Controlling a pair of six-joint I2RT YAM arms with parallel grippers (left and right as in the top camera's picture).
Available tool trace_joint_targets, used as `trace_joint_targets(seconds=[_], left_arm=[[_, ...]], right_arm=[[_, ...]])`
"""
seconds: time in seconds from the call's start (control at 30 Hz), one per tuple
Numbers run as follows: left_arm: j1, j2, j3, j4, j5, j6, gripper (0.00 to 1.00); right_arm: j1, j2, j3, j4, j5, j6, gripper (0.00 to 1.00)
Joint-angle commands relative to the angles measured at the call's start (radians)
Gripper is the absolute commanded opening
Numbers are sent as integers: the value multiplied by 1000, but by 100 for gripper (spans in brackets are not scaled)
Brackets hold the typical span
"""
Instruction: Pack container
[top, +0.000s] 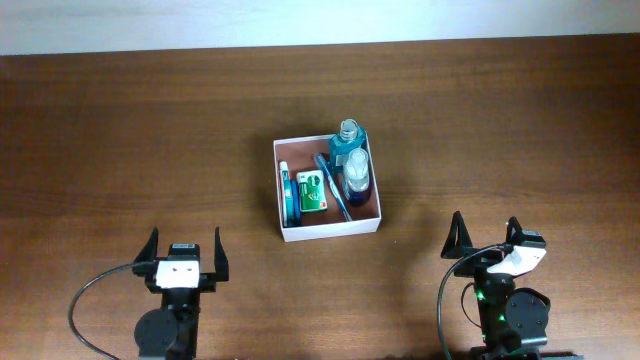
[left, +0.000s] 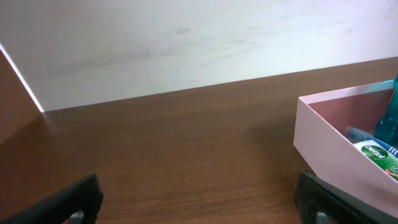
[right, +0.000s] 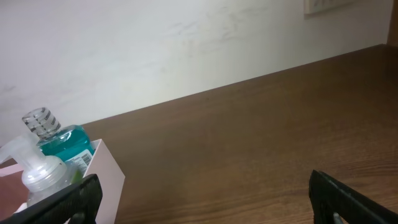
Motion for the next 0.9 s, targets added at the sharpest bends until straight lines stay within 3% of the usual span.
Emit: trace_joint_targets(seconds=[0.0, 0.17, 0.87], left_arm=[[5, -11, -6, 3, -9, -42, 100], [5, -11, -6, 10, -80, -211, 99], [5, -10, -6, 10, -95, -216, 99]], right_arm=[[-3, -8, -5, -9, -2, -3, 98], [-3, -9, -5, -9, -2, -3, 98], [-3, -9, -5, -9, -2, -3, 98]])
